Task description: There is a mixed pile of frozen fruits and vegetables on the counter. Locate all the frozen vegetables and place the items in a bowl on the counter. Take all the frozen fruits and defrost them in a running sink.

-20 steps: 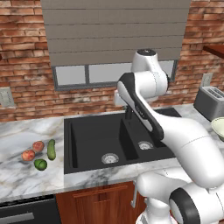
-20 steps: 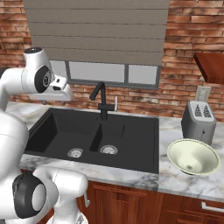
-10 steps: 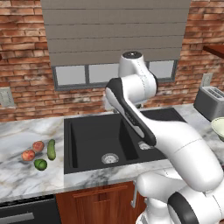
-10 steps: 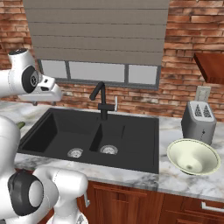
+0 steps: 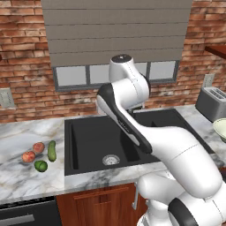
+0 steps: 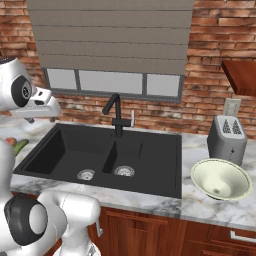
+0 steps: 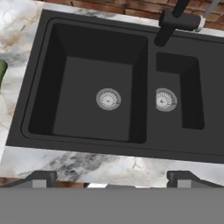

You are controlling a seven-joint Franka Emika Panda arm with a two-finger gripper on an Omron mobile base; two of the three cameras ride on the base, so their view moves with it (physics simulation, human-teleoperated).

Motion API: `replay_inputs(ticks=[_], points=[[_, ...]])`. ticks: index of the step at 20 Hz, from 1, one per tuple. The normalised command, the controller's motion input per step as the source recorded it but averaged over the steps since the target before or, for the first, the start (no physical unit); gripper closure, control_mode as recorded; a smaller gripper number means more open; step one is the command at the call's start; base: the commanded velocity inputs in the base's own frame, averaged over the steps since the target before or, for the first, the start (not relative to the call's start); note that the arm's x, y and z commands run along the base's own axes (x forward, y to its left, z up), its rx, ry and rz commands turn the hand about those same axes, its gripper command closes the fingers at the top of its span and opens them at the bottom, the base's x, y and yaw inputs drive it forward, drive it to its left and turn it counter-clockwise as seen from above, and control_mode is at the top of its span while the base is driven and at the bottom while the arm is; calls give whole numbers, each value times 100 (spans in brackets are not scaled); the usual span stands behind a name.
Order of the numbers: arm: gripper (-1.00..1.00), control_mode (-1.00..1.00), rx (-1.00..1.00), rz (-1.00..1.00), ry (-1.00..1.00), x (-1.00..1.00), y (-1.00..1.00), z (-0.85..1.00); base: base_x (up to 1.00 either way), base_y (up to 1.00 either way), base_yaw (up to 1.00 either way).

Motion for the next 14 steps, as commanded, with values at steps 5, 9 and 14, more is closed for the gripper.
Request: replay_inputs(ticks=[5,9,14], points=[[-100,-100,-1,0,0,-7,22,0,0,0,0],[-100,-100,-1,0,0,0,1,-6,0,0,0],[-100,-100,0,0,0,-11,13,-16,0,0,0]])
